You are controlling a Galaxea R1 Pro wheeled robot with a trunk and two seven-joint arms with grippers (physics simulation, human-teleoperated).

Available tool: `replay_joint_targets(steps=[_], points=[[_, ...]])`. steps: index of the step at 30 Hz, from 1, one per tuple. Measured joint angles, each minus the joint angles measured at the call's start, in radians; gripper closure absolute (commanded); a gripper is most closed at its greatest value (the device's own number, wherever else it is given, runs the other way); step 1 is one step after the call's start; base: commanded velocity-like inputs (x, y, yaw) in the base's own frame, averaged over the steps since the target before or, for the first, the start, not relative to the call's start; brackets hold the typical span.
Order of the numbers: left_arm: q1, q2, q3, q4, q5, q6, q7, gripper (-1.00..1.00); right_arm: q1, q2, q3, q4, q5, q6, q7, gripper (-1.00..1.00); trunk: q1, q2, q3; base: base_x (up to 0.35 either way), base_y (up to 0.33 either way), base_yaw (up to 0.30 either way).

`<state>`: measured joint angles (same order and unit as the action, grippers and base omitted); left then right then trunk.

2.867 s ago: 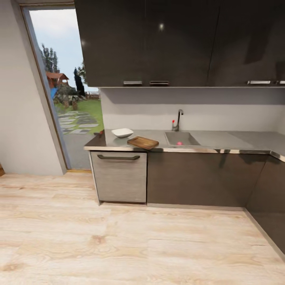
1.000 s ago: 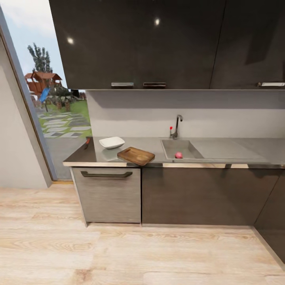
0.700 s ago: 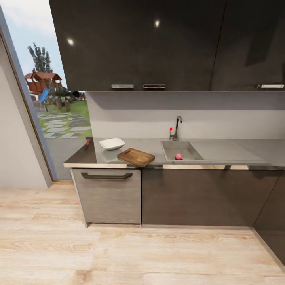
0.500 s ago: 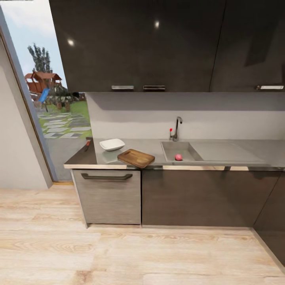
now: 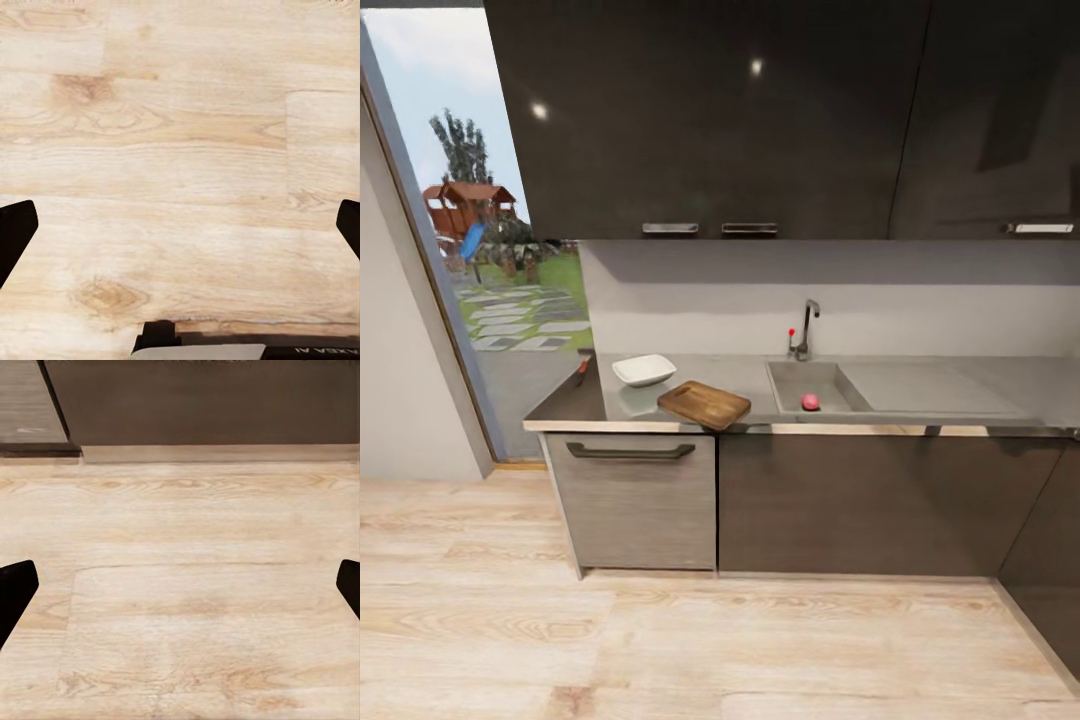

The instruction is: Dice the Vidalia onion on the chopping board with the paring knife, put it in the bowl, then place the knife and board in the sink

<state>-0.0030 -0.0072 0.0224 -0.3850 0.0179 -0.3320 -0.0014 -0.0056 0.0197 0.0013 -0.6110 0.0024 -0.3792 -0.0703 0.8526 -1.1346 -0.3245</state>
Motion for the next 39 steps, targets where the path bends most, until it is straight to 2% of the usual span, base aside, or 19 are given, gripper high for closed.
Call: replay_joint_targets(steps=[39], points=[[0.000,0.002,0.001,0.000,-0.001,0.000,0.000,-1.00,0.000,0.000,0.001,0.000,0.000,0.000,0.000,-1.00,-0.150,0.273,0.122,0.000,0.000,0.000]])
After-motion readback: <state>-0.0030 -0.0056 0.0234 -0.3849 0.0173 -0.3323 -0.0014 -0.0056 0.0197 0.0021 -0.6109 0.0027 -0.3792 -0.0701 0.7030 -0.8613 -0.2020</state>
